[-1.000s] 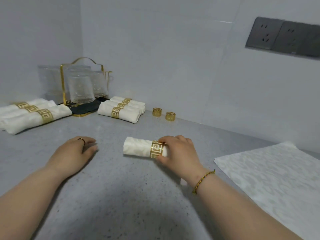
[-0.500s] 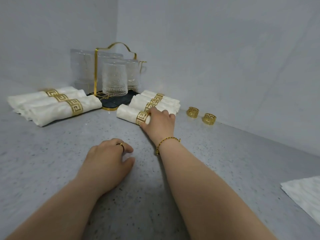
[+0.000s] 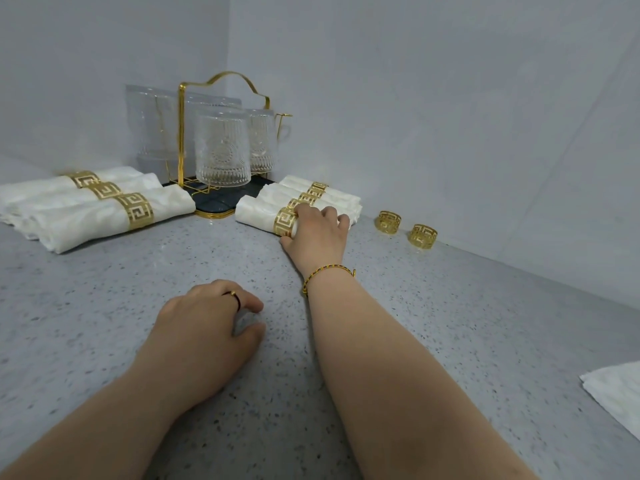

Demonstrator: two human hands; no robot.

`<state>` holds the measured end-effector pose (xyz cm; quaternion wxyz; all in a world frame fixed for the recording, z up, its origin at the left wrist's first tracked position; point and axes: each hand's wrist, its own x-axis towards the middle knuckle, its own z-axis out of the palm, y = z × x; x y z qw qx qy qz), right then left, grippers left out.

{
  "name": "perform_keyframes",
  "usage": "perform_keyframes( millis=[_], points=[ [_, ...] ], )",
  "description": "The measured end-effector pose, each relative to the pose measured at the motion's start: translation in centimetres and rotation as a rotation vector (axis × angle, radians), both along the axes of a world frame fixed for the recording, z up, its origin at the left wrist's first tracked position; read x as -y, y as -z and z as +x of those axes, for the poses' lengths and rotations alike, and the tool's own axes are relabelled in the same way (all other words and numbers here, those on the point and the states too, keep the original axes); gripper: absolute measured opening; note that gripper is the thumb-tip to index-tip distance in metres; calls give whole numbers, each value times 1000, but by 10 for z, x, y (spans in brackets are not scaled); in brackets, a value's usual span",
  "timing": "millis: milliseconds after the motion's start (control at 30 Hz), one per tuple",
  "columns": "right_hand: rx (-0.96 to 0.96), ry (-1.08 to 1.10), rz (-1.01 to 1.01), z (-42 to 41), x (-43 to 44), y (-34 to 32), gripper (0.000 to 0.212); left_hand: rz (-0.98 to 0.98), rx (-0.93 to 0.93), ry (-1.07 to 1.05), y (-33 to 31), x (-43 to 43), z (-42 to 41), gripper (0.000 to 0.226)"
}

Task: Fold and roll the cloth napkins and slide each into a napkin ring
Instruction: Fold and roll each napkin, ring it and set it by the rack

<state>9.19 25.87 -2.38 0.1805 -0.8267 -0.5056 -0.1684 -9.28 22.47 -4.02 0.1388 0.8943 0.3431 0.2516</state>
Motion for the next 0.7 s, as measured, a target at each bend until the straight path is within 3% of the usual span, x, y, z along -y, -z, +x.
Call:
perform_keyframes(
  millis=[367,700],
  points=[
    [-13,-5,-14,-2,2,-1,56,3,-21,-5,0,-2,1,25],
    [-201,-16,83,-18,66,-11,49,12,-76,-18,-4,3,1,30]
  ],
)
